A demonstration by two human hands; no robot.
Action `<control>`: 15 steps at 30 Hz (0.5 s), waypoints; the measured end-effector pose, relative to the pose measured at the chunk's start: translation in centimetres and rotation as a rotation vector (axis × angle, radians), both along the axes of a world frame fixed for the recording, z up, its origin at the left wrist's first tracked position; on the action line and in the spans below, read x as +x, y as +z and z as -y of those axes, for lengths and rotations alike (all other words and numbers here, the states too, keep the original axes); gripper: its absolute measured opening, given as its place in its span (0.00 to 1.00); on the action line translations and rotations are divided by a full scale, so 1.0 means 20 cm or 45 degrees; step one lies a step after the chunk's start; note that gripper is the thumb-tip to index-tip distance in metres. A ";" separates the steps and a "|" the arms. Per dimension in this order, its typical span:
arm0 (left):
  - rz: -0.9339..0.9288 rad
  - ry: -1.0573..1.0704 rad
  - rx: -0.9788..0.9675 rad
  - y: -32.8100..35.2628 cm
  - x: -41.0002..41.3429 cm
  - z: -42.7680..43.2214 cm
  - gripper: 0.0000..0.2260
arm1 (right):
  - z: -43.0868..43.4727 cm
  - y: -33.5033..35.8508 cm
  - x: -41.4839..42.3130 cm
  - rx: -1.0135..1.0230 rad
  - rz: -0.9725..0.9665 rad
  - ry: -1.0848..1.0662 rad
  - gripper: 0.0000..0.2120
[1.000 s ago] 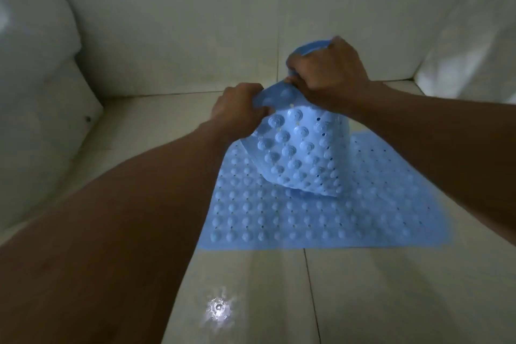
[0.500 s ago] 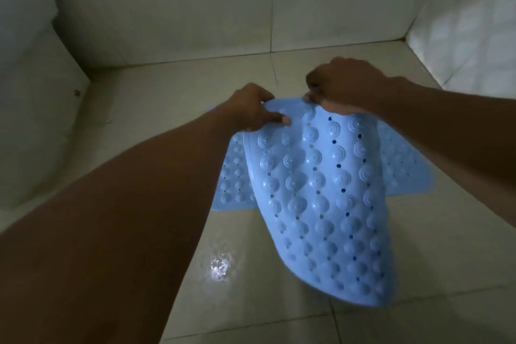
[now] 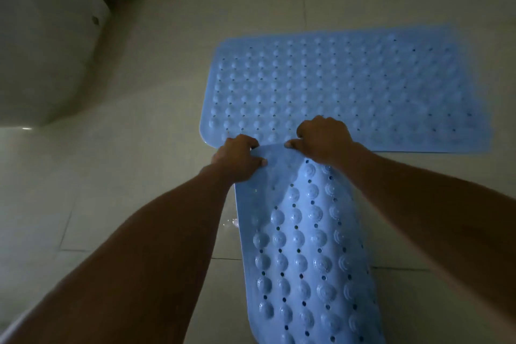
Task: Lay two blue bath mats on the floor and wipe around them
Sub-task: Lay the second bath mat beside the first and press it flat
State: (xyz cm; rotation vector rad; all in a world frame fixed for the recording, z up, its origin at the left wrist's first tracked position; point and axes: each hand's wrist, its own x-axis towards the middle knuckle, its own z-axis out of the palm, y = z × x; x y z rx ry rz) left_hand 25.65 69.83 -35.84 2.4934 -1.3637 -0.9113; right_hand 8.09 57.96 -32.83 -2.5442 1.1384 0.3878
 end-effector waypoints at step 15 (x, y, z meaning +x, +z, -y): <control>0.452 -0.285 -0.332 -0.20 -0.14 -0.29 0.26 | -0.28 -0.22 -0.27 0.144 0.443 -0.883 0.46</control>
